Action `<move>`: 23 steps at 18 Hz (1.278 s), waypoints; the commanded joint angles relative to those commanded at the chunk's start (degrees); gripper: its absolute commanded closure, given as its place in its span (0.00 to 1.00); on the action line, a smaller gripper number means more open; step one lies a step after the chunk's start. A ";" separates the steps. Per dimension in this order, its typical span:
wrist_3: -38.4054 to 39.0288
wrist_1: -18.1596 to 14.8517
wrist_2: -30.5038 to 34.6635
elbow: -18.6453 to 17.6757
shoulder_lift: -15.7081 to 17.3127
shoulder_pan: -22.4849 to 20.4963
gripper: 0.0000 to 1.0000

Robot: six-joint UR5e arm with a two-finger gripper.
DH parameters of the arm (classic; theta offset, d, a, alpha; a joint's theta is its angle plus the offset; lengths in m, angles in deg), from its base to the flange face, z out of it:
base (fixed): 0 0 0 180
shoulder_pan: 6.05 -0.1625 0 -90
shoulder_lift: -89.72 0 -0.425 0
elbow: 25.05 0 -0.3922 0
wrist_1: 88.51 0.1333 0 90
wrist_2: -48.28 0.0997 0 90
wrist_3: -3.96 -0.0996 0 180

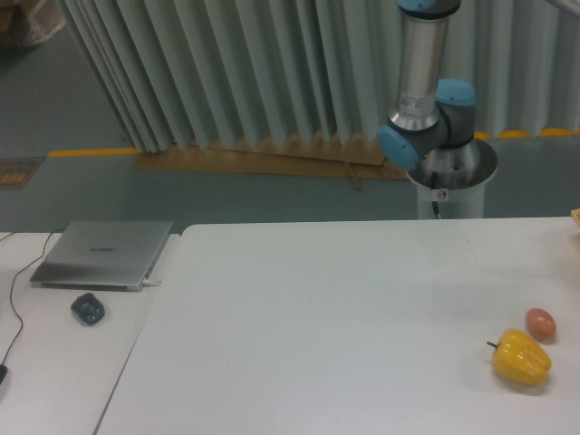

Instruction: Place the red pepper on the table

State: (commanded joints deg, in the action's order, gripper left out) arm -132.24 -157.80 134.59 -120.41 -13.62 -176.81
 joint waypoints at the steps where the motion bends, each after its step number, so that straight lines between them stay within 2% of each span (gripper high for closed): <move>1: 0.15 0.64 0.00 0.43 -0.72 -0.01 0.00; 2: 0.76 1.69 0.00 0.44 -1.07 -0.01 0.00; 5: 1.73 2.05 0.00 0.43 -1.08 -0.01 0.00; 14: 2.08 1.79 0.53 -0.09 0.42 0.78 0.00; 23: 2.08 2.05 0.44 0.17 0.42 0.78 0.00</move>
State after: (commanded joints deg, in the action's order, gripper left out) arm -130.16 -155.75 135.03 -120.24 -13.20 -176.03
